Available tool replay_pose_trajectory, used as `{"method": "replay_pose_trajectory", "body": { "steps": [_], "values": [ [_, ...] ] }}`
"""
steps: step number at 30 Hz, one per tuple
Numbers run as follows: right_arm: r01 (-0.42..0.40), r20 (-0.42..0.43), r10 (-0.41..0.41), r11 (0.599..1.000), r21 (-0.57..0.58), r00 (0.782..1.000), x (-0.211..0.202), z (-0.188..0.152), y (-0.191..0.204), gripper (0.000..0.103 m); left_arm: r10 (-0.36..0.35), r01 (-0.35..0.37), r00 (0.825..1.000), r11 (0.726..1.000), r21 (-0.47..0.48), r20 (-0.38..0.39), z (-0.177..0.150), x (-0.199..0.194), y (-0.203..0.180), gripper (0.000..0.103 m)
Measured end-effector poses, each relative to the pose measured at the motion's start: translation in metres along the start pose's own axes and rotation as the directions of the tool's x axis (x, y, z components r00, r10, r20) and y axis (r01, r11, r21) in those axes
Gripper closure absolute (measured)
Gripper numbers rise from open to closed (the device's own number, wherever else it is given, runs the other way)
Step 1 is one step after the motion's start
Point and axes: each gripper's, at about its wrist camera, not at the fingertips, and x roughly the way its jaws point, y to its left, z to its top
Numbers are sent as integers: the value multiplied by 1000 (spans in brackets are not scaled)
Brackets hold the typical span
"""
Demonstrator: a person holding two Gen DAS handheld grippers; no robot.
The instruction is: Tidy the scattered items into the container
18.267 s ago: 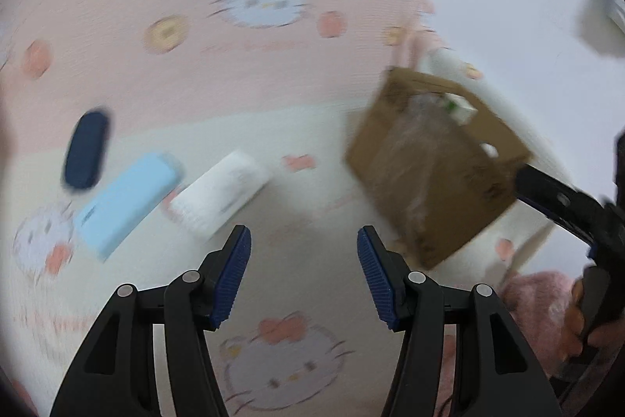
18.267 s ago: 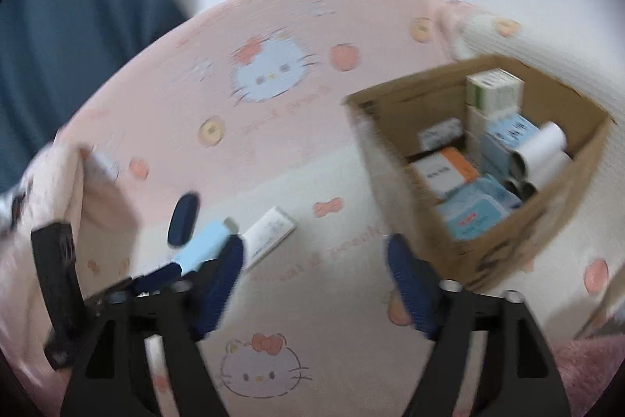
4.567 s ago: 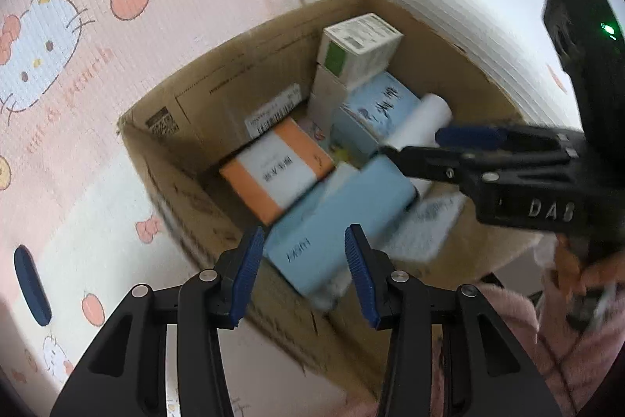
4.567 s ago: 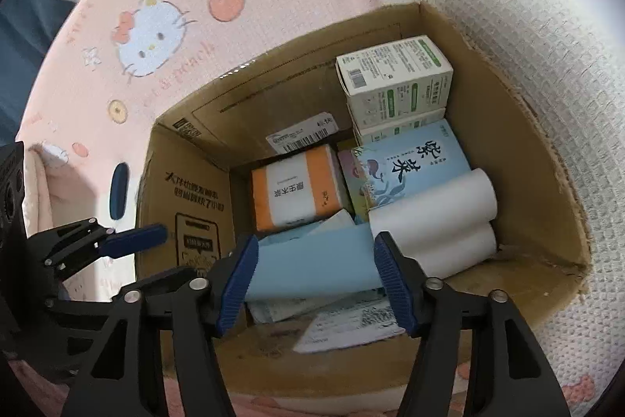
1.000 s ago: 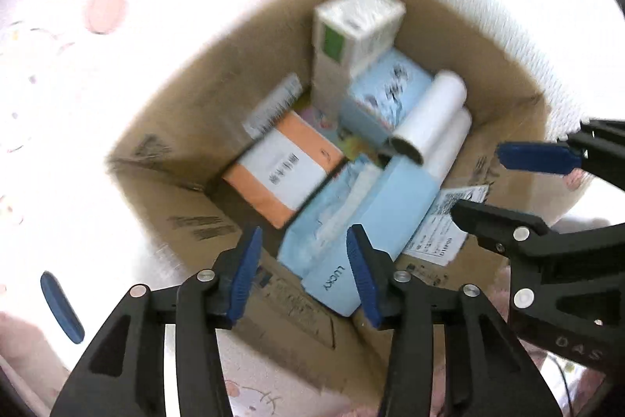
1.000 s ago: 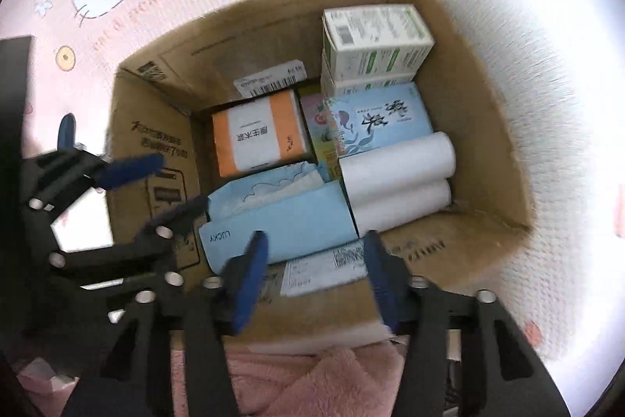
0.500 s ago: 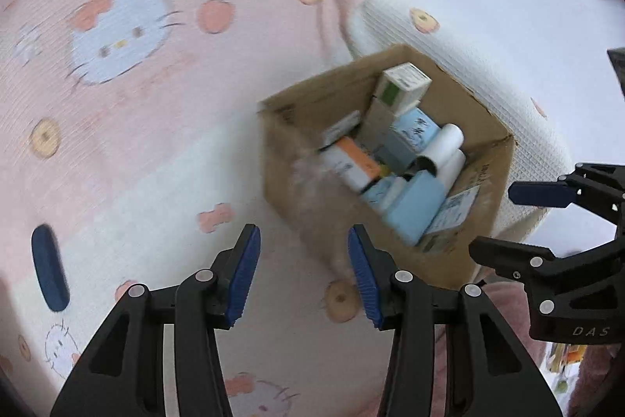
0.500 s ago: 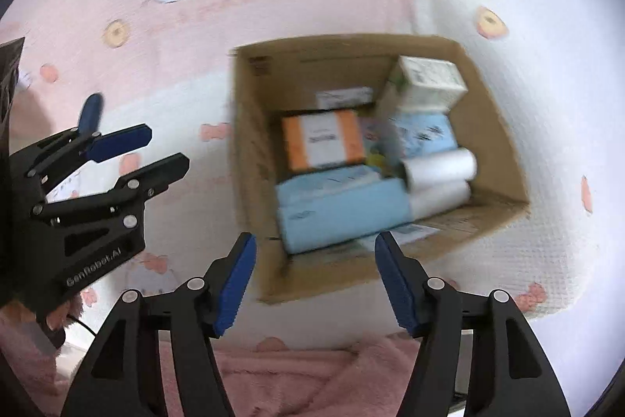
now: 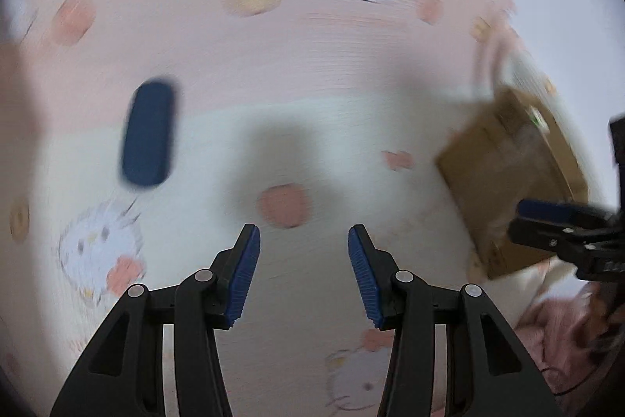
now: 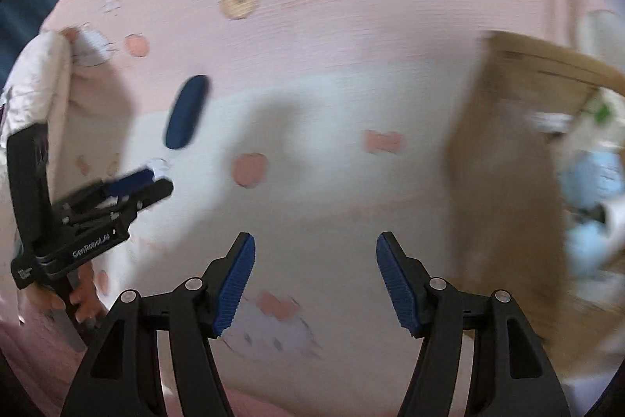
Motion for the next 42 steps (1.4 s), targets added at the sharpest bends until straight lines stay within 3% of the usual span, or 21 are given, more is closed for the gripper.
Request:
{"method": "replay_pose_trajectory", "body": {
  "steps": [2,6,10,15,19,23,24,25,26,27,30,32,35,37,38,40,42],
  "values": [
    [-57,0,57,998,8,998,33,5,13,40,9,-6,1000,994,-107,22,-8,1,35,52],
    [-132,-16,132,991,28,991,83,16,30,40,7,13,998,941,-338,58,-25,5,114,52],
    [-240,-31,242,969,56,970,121,32,43,40,2,34,997,898,-439,81,-21,14,168,52],
    [-312,-37,317,944,106,948,163,55,60,40,-79,157,983,824,-545,163,-3,33,219,60],
    [-388,29,390,902,187,920,183,72,71,40,-85,186,975,814,-550,203,13,49,232,69],
    [-483,117,470,824,296,875,200,81,70,42,-148,256,962,771,-583,227,26,66,241,72],
    [-488,146,466,815,313,872,203,82,69,44,-176,269,961,758,-594,212,29,72,242,72],
    [-505,173,475,799,326,863,209,84,70,57,-192,277,960,748,-603,203,31,76,242,72],
    [-510,173,481,792,335,860,214,85,71,64,-208,291,956,738,-609,205,32,78,241,72],
    [-504,164,477,791,347,863,221,88,73,64,-228,308,951,727,-613,208,31,82,240,72],
    [-497,158,473,794,351,867,234,86,82,64,-161,251,967,739,-625,198,34,85,237,72],
    [-515,139,502,775,366,854,246,85,91,64,-159,259,964,732,-630,212,35,86,239,72],
    [-524,100,533,748,408,840,266,82,99,64,-204,300,954,691,-658,221,33,95,243,73],
    [-513,80,542,725,459,837,280,76,101,62,-180,269,963,709,-652,202,33,97,238,80],
    [-539,106,562,699,470,821,280,72,98,62,-171,262,965,715,-648,201,33,96,237,80],
    [-566,129,581,678,470,803,280,67,97,62,-181,276,961,701,-658,210,30,96,234,82],
    [-566,116,584,686,457,803,278,63,98,62,-207,289,957,690,-663,202,28,99,226,83]
  ]
}}
